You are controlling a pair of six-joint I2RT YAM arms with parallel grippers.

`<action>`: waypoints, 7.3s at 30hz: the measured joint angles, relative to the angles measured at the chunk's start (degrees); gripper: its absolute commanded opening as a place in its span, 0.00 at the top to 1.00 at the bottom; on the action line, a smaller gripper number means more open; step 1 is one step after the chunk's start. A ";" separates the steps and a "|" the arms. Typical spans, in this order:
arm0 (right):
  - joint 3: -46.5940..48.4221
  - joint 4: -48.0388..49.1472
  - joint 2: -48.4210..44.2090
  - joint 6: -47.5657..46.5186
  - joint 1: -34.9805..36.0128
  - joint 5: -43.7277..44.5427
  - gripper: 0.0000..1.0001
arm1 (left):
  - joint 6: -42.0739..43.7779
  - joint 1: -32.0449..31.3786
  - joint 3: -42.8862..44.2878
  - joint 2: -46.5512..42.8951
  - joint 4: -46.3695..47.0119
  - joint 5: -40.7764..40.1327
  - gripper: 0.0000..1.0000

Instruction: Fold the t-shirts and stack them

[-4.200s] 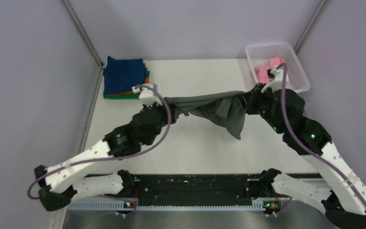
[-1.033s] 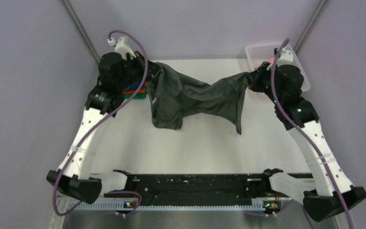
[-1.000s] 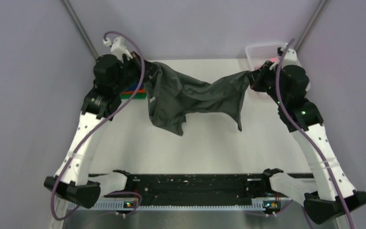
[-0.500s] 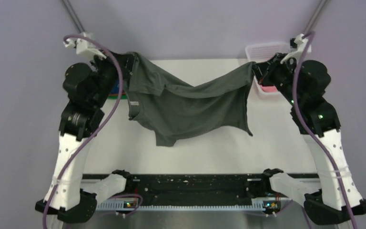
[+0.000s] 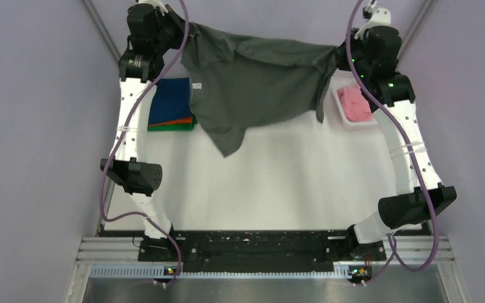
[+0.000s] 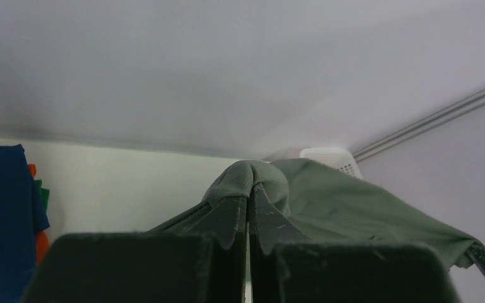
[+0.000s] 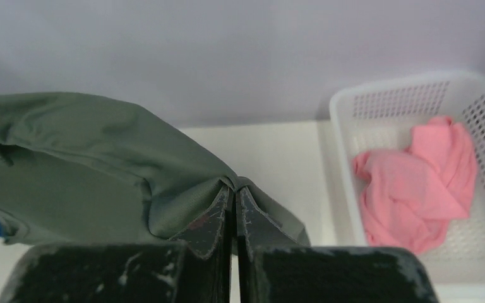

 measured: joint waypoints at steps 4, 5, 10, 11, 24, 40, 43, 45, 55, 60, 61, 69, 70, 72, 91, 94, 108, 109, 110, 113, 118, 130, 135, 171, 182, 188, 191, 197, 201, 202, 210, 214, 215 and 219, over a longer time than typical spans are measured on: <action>5.57 1.25 -0.98 -1.88 -2.05 -1.18 1.00 | -1.64 1.92 -1.62 -4.13 1.57 2.75 1.00; 5.46 1.66 -1.88 -2.45 -2.36 -1.79 1.00 | -1.75 2.19 -3.17 -6.08 2.01 3.13 1.00; -6.03 1.95 -10.34 -5.86 -2.62 -4.35 1.00 | -0.85 2.27 -17.16 -18.56 2.97 6.16 1.00; -9.18 1.22 -11.93 -6.12 -2.62 -4.70 1.00 | -0.55 2.25 -22.16 -21.68 2.89 6.71 1.00; -47.54 -11.56 -15.10 0.13 -2.62 -7.04 0.98 | -3.78 2.14 -82.05 -25.90 -5.11 4.85 0.91; -58.40 -17.94 -26.14 9.18 -2.62 1.05 0.02 | -5.46 2.14 -90.95 -42.84 -15.69 -5.42 0.02; -57.75 -20.92 -31.82 10.05 -2.62 3.04 0.01 | -6.67 2.08 -90.92 -47.10 -19.08 -8.48 0.01; -57.09 -22.03 -34.14 10.32 -2.62 3.04 0.01 | -6.84 2.03 -90.84 -49.40 -20.87 -8.68 0.01; -61.72 -11.26 -36.13 11.43 6.23 -9.16 0.01 | -8.15 -13.62 -90.62 -52.96 -9.81 -0.11 0.01; -62.95 -3.41 -23.80 13.81 9.86 -7.39 0.01 | -8.09 -16.13 -85.70 -34.53 -1.27 2.62 0.01; -64.67 -1.27 -22.21 14.86 9.94 -6.51 0.01 | -8.09 -16.15 -84.98 -31.41 0.20 2.60 0.01; -79.87 13.64 -27.65 22.14 10.21 -1.22 0.01 | -8.11 -16.20 -84.65 -22.25 6.73 2.97 0.01; -80.43 14.03 -29.05 23.37 10.19 -1.29 0.01 | -8.11 -16.20 -84.65 -21.62 6.88 2.80 0.01; -80.87 12.66 -30.53 25.16 10.19 -1.38 0.01 | -8.13 -16.20 -84.65 -20.81 6.78 2.25 0.01; -69.90 -21.35 -47.93 30.21 10.93 -7.65 0.01 | -7.63 -16.20 -85.15 -30.32 -1.16 -2.16 0.01; -65.72 -18.01 -47.08 28.13 10.93 -7.21 0.01 | -6.34 -16.17 -80.48 -29.31 -1.49 -1.64 0.01; -46.93 5.66 0.22 16.17 3.80 -1.46 0.05 | -0.39 -15.56 -25.88 18.82 -6.12 -9.53 0.01; -45.22 6.40 3.80 15.50 3.30 -1.33 0.05 | -0.39 -15.17 -23.76 21.35 -7.10 -10.08 0.01; -43.50 7.06 7.10 14.73 2.97 -1.25 0.05 | -0.39 -14.69 -22.25 23.37 -7.87 -10.47 0.01; -38.05 7.41 15.37 12.52 2.60 -0.90 0.04 | -1.03 -12.37 -20.17 25.64 -8.70 -9.84 0.01; -29.83 6.93 22.29 9.46 2.51 0.22 0.03 | -2.40 -7.39 -20.76 25.70 -8.55 -9.44 0.01; -13.22 6.08 34.36 6.14 0.59 -0.33 0.03 | -6.60 -2.27 -24.13 23.87 -7.19 -7.32 0.01; -12.00 5.35 34.95 6.10 0.26 -2.71 0.01 | -6.99 -2.25 -23.04 24.13 -8.17 -7.69 0.01; -69.29 -1.25 -36.83 21.24 0.13 2.97 0.02 | -30.91 -45.62 -101.11 -47.47 -23.26 -16.59 0.27; -69.61 -5.62 -37.90 22.05 0.13 1.51 0.05 | -31.98 -45.62 -101.31 -37.64 -16.63 -17.59 0.69; -69.33 -11.63 -40.76 24.35 0.13 3.39 0.05 | -31.85 -45.53 -100.98 -36.57 -15.76 -17.77 0.76; -68.04 -16.57 -42.27 26.60 0.13 5.55 0.05 | -31.58 -45.42 -101.00 -36.57 -15.47 -17.70 0.98; -67.93 -22.32 -47.23 32.59 0.13 6.64 0.12 | -30.97 -45.33 -100.98 -36.26 -14.71 -17.33 1.00; -71.19 -23.19 -49.59 36.09 0.13 4.79 0.17 | -30.49 -45.33 -101.09 -36.74 -14.62 -17.33 1.00; -72.54 -23.34 -49.75 36.96 0.13 4.17 0.17 | -30.38 -45.33 -101.11 -36.87 -14.60 -17.33 1.00; -81.70 -22.51 -49.88 42.32 0.13 4.22 0.42 | -29.62 -44.92 -101.11 -37.05 -14.27 -17.75 1.00; -83.89 -18.21 -49.70 44.24 0.11 4.17 0.52 | -29.29 -44.61 -101.11 -37.38 -14.19 -17.77 1.00; -84.15 -16.96 -49.44 44.46 0.11 4.22 0.54 | -29.27 -44.48 -101.11 -37.51 -14.05 -17.75 1.00; -84.78 -13.33 -48.04 45.44 0.11 4.81 0.72 | -29.09 -44.06 -101.11 -37.99 -13.62 -17.75 1.00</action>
